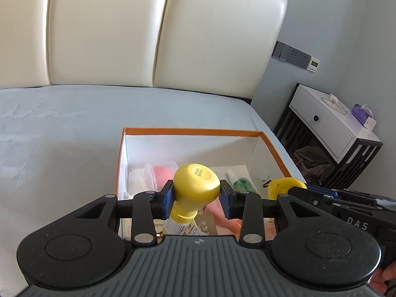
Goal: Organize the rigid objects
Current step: 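Lift the yellow bottle with the left tool while the right tool carries the tape measure over the box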
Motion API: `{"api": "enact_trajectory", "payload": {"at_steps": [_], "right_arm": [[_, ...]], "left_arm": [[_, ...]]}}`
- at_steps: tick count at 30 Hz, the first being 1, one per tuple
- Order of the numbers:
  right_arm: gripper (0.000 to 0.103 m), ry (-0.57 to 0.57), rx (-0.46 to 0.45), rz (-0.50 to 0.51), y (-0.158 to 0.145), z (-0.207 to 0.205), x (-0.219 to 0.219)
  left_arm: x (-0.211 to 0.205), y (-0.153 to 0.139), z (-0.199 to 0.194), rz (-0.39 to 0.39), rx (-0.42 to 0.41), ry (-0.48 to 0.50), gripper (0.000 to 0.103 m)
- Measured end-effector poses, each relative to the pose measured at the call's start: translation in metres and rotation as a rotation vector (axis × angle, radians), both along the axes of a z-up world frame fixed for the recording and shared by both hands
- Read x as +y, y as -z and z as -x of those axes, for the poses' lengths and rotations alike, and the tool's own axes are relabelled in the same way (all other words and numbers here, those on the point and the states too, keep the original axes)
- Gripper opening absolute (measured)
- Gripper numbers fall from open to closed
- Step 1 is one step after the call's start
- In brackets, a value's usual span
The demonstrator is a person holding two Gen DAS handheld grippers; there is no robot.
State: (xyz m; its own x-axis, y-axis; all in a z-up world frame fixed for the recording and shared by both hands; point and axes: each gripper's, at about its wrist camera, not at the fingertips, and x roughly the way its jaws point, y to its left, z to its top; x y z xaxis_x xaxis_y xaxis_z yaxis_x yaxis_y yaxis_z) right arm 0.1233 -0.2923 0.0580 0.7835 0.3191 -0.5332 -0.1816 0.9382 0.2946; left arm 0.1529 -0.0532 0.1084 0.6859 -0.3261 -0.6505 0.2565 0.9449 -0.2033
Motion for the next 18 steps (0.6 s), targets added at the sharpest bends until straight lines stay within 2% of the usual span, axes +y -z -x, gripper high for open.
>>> {"api": "enact_trajectory", "payload": {"at_steps": [4, 8, 11, 14, 18], "right_arm": [[0.019, -0.023, 0.077, 0.018, 0.011, -0.043, 0.003], [0.019, -0.053, 0.132, 0.126, 0.025, -0.081, 0.016], [0.019, -0.102, 0.174, 0.203, 0.039, -0.102, 0.028], [0.019, -0.095, 0.225, 0.265, 0.052, -0.12, 0.035], [0.018, -0.101, 0.262, 0.289, 0.06, -0.136, 0.039]], "left_arm": [[-0.01, 0.017, -0.029, 0.029, 0.023, -0.029, 0.042], [-0.02, 0.037, -0.058, 0.053, 0.053, -0.059, 0.042], [-0.029, 0.05, -0.077, 0.038, 0.06, -0.059, 0.042], [-0.035, 0.061, -0.095, 0.028, 0.079, -0.059, 0.042], [-0.038, 0.067, -0.108, 0.041, 0.098, -0.045, 0.042]]}}
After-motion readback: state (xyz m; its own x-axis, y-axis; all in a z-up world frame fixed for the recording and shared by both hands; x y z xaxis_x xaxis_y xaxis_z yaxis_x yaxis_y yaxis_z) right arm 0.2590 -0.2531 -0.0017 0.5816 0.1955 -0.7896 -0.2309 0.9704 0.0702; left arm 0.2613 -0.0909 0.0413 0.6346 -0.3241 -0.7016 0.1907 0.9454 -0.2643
